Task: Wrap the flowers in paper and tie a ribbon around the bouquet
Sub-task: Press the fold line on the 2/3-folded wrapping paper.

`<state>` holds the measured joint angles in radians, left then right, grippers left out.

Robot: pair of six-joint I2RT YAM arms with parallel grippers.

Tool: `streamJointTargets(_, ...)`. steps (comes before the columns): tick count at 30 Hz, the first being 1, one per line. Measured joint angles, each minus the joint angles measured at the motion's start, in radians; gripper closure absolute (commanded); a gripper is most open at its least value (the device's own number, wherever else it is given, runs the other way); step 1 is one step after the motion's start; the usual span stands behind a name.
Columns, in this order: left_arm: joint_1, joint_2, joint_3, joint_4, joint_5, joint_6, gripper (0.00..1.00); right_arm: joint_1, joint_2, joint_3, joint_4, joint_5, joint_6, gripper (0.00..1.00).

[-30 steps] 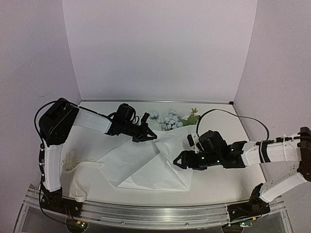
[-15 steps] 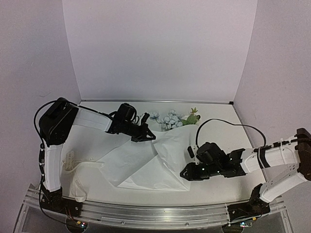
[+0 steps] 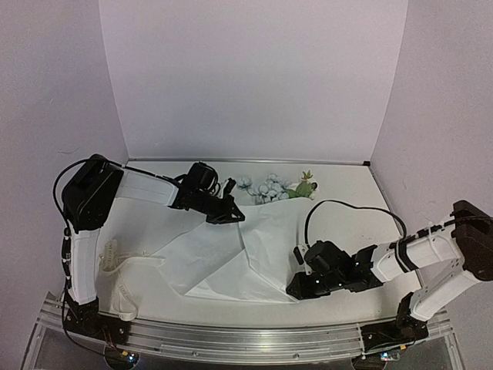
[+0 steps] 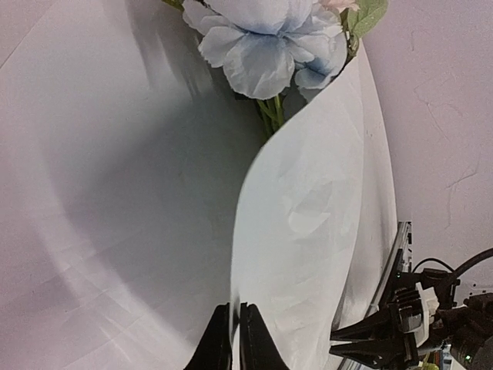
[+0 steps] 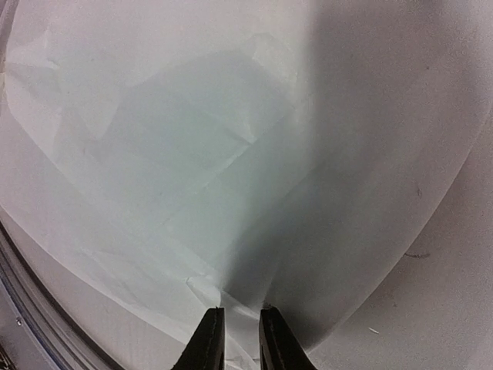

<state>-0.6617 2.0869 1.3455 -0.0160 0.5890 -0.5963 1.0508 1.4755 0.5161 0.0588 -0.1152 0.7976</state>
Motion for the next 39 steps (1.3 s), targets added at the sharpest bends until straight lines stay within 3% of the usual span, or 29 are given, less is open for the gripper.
streamJointTargets(5,0.0,-0.004,0.003,-0.033,-0.054,0.015,0.47,0.008,0.013,0.001,0.025,0.013,0.011,0.84)
streamJointTargets(9,-0.001,-0.054,-0.004,-0.089,-0.108,0.025,0.43,0.014,0.015,0.001,0.029,0.022,0.017,0.84)
streamJointTargets(15,-0.043,-0.23,-0.051,-0.116,-0.172,0.003,0.53,0.035,0.041,0.032,0.018,0.04,0.023,0.85)
streamJointTargets(22,-0.171,-0.317,-0.212,-0.008,-0.099,-0.112,0.69,0.085,0.074,0.068,0.007,0.096,0.049,0.85)
streamJointTargets(28,-0.227,-0.285,-0.34,0.101,-0.039,-0.181,0.71,0.112,0.08,0.072,0.007,0.146,0.074,0.84)
streamJointTargets(39,-0.24,-0.188,-0.372,0.206,-0.038,-0.185,0.72,0.116,0.08,0.07,0.01,0.158,0.087,0.83)
